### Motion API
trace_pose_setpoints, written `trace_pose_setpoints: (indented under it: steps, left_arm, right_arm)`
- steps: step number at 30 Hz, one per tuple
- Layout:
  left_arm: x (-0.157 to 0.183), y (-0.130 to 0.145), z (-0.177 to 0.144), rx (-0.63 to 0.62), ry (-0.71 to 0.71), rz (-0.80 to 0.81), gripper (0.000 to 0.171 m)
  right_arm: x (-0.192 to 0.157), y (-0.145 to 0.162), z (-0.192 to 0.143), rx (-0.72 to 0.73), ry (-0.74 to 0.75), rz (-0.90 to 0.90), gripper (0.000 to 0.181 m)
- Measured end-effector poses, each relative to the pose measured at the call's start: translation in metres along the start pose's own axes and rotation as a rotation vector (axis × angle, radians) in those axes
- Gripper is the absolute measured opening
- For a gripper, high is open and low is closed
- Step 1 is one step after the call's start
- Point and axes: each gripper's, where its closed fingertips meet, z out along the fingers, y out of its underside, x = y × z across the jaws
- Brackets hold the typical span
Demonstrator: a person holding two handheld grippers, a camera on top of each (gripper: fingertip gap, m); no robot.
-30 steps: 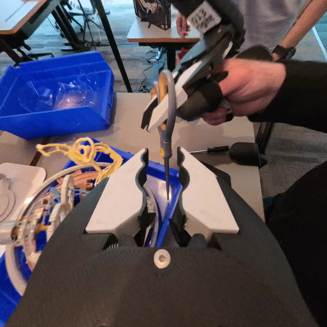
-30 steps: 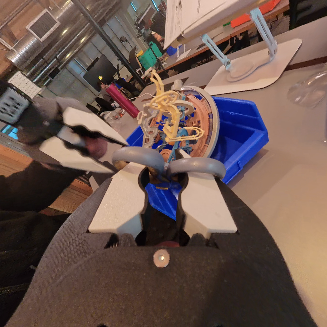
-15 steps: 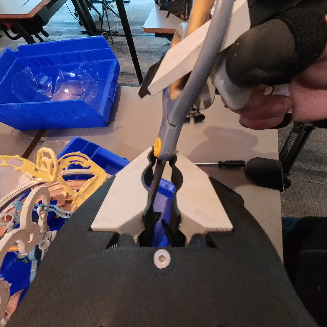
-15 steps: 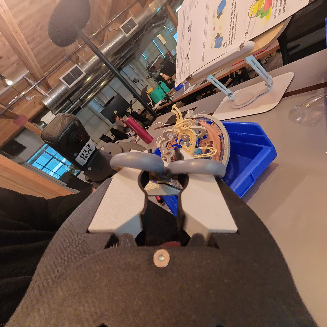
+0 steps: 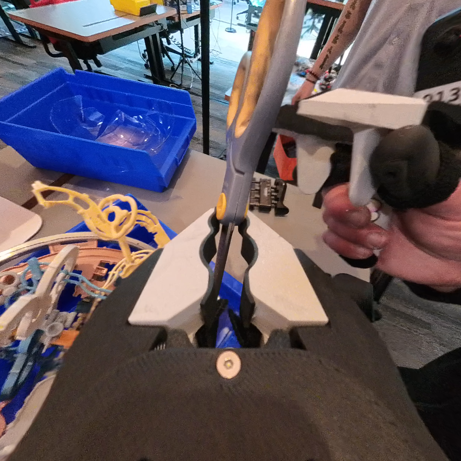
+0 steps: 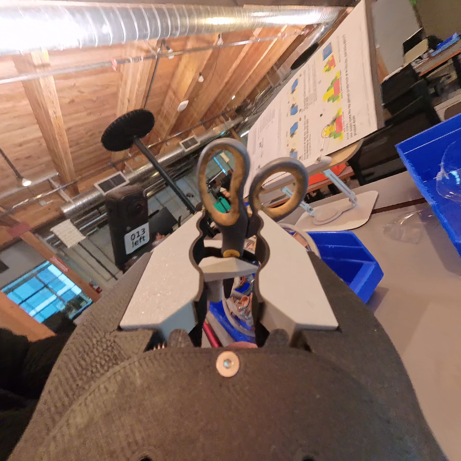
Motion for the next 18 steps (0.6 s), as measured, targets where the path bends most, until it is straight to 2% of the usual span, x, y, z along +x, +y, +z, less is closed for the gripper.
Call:
trace_pose_setpoints:
  steps: [2,4,6,8,11,14,16,17,18]
  left_arm:
    - [-0.008,0.002,-0.004,-0.028,-0.040,0.063,0.013]
    - [0.001,0.010,-0.003,-0.081,0.030,0.080,0.014]
    - [0.009,0.015,-0.001,-0.098,0.067,0.104,0.014]
    - [0.016,0.021,0.003,-0.135,0.137,0.080,0.014]
    - [0.021,0.024,0.001,-0.147,0.243,0.009,0.014]
    - [0.027,0.019,-0.006,-0.122,0.346,-0.050,0.014]
    - [0.033,0.021,-0.010,-0.131,0.387,-0.020,0.014]
    - [0.037,0.023,-0.010,-0.148,0.412,-0.026,0.013]
    - [0.043,0.025,-0.012,-0.164,0.463,-0.048,0.013]
  right_arm:
    - [-0.003,-0.002,-0.011,-0.015,0.001,-0.020,0.034]
    - [0.007,-0.008,-0.024,-0.031,0.075,-0.105,0.037]
    - [0.019,-0.011,-0.028,-0.060,0.110,-0.135,0.057]
    - [0.023,-0.014,-0.027,-0.077,0.055,-0.110,0.064]
    - [0.018,-0.016,-0.027,-0.130,-0.091,-0.046,0.052]
    - [0.025,-0.009,-0.030,-0.195,-0.108,-0.067,0.072]
    - [0.020,-0.005,-0.030,-0.210,-0.159,-0.045,0.075]
    - [0.017,-0.002,-0.029,-0.217,-0.179,-0.035,0.075]
    - [0.011,0.000,-0.028,-0.219,-0.216,-0.022,0.067]
